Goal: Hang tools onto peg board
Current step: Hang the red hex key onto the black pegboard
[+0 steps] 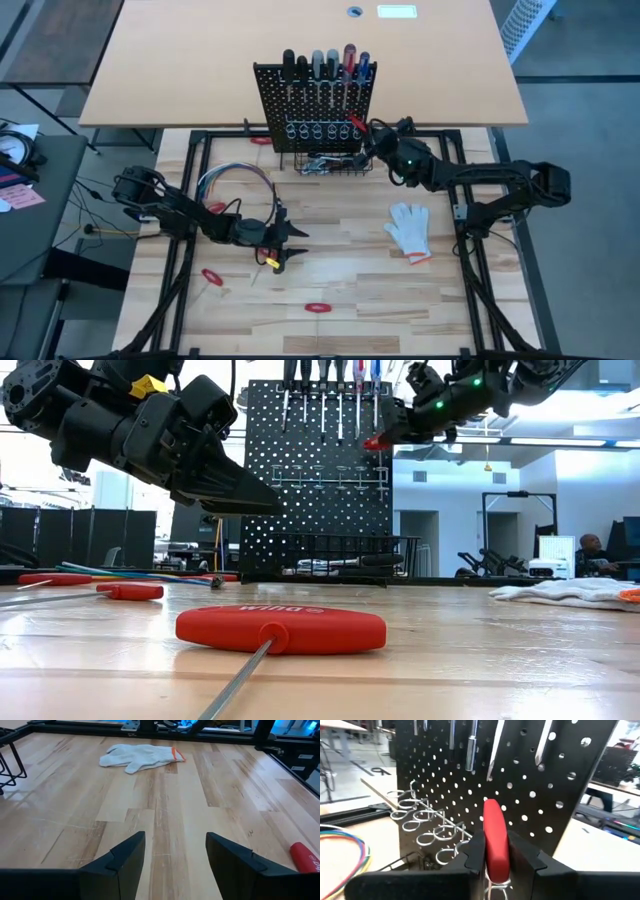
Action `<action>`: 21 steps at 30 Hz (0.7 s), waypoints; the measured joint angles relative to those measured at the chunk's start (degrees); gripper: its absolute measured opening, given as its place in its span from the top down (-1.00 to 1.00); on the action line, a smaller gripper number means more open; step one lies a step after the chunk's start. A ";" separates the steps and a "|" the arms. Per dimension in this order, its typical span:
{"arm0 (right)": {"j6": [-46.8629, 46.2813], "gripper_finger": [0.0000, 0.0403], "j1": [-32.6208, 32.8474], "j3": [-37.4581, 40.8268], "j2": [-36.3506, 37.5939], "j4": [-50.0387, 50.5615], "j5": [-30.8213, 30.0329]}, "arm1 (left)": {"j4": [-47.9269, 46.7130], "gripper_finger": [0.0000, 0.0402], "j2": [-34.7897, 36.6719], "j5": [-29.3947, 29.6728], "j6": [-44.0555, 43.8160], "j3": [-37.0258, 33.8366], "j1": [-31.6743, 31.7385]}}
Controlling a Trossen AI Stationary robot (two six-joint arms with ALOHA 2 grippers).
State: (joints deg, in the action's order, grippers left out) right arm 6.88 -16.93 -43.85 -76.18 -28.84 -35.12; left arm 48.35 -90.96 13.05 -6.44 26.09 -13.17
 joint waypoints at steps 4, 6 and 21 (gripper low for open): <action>-1.56 0.66 -0.97 -0.01 0.00 0.41 3.27 | 0.00 -0.02 0.00 -0.01 -0.01 0.00 0.00; -2.00 0.59 -1.34 0.00 0.00 0.91 3.53 | -0.01 -0.02 0.00 0.00 -0.01 0.00 0.00; 4.13 -0.09 3.21 0.02 6.00 3.95 3.81 | -0.89 -0.02 1.04 0.00 2.74 -0.02 -2.26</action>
State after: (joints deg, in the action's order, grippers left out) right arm 11.01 -13.72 -43.83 -70.18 -24.89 -31.31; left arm 47.46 -89.91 13.06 -3.70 26.06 -15.43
